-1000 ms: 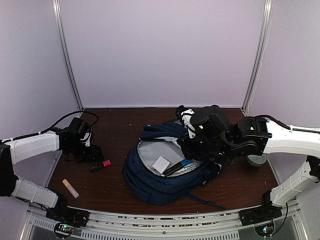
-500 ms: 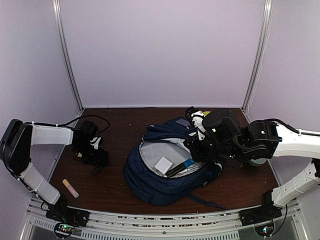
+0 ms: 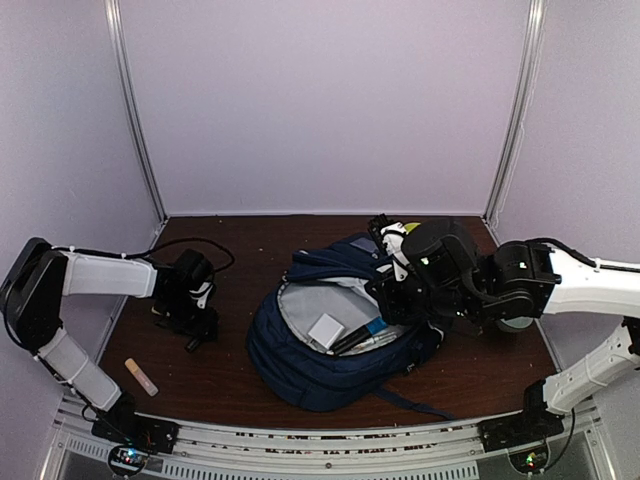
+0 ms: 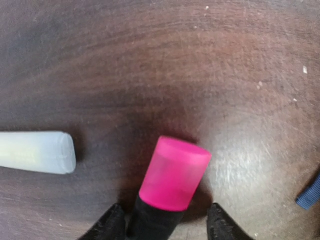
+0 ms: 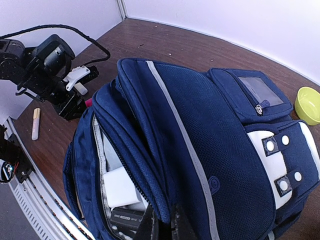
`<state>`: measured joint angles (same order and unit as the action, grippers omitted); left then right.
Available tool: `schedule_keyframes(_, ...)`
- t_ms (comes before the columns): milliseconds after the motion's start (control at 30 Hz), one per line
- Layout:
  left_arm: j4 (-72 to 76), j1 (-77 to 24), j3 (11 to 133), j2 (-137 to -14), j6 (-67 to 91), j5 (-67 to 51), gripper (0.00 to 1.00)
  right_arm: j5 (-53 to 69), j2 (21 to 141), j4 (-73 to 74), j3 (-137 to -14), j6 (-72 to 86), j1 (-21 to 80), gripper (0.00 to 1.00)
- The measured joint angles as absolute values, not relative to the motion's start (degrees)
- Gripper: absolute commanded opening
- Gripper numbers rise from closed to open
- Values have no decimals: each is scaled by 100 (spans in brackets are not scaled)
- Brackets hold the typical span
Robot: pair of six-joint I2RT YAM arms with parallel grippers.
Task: Pack the student bag
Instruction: Pick up the pen at the center of the board.
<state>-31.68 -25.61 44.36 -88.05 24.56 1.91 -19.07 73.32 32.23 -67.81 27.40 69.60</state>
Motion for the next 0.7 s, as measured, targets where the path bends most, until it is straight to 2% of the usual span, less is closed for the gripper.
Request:
schedule_keyframes(100, -3275, -2749, 4628, -9011, 2510, 447, 37, -1903, 7332, 3199, -6764, 2744, 6960, 0)
schedule_keyframes(233, -3282, -2945, 4683, -9070, 2644, 548, 28, -1894, 7332, 3164, -6720, 2751, 6960, 0)
schedule_keyframes(567, -3492, -3516, 4696, -8962, 2945, 652, 24, -1885, 7332, 3146, -6707, 2779, 6960, 0)
schedule_keyframes(700, -3778, -3887, 4703, -8355, 3120, 622, 23, -1887, 7334, 3157, -6724, 2742, 6960, 0)
